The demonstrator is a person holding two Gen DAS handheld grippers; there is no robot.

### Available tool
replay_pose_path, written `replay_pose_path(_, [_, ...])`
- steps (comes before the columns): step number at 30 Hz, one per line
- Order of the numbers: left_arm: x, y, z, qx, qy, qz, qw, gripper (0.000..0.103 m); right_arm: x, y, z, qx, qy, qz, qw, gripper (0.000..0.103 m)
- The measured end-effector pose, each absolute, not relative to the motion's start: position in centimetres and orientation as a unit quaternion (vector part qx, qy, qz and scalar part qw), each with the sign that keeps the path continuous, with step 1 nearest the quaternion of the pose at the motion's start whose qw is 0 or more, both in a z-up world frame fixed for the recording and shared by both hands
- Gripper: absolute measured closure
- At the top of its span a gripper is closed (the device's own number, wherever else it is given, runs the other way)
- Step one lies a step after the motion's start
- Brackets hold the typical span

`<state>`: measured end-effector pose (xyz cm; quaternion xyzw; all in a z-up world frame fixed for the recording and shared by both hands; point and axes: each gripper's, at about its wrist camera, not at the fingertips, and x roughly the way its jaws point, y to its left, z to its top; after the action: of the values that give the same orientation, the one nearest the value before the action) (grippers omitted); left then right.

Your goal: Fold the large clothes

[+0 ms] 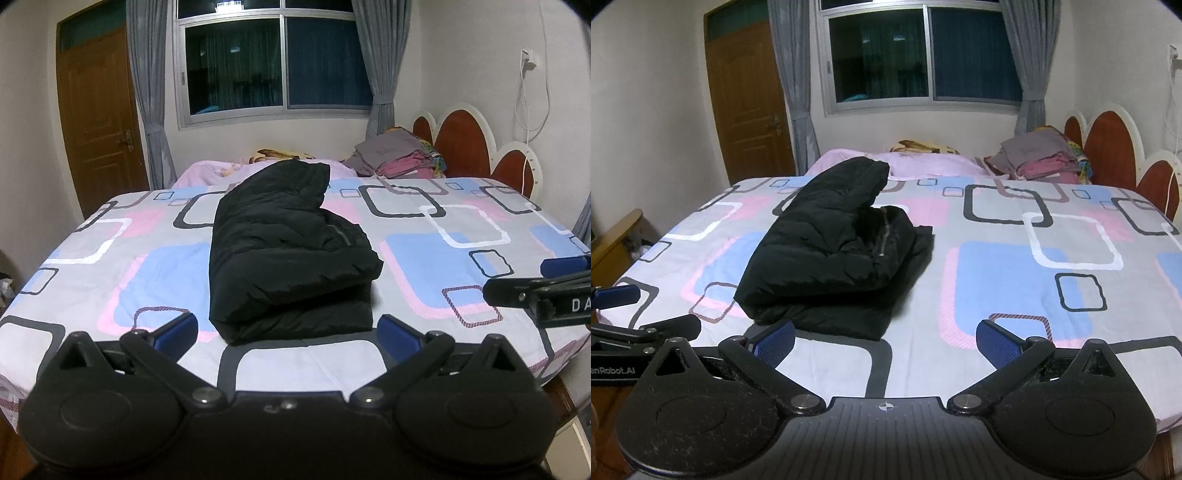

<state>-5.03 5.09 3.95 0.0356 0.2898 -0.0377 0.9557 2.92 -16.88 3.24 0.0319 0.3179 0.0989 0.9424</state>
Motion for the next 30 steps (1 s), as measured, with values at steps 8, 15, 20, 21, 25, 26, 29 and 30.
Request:
replay_pose_path(8, [-4.99,5.23,4.06,0.035,0.285,-0.041,0.957,0.000,2.84,-16.78,3.26,0.032,0.318,0.098,0.942,0.000])
replay_pose_path(15, [-4.94,5.31,4.07,0.033,0.282,-0.044,0.958,0.000,2.78,-16.79,3.31,0.031,0.317,0.098,0.943,0.000])
replay_pose_path(20, [-4.96,5.34,4.01,0.035,0.280,-0.043,0.958,0.000,2.72,-16.76,3.36,0.032,0.317,0.100,0.943,0.000])
replay_pose_path(21, [-4.95,5.37,4.02,0.034,0.280,-0.045,0.958,0.000,2.70,-16.79,3.35,0.032,0.317,0.100,0.943,0.000])
replay_pose_path(25, [-5.16,5.23,3.94,0.033,0.275,-0.048,0.960,0.000,2.68,-16.70,3.32,0.032,0.316,0.099,0.943,0.000])
replay_pose_path(26, [-5.19,5.19,3.92,0.032,0.274,-0.050,0.960,0.000,2.67,-16.73,3.35,0.032,0.317,0.100,0.943,0.000])
replay_pose_path(29, [-5.23,4.98,3.88,0.034,0.275,-0.047,0.960,0.000,2.65,-16.75,3.31,0.032,0.316,0.101,0.943,0.000])
replay_pose_path(30, [-5.25,4.91,3.88,0.033,0.275,-0.047,0.960,0.000,2.65,-16.75,3.32,0.032,0.317,0.101,0.943,0.000])
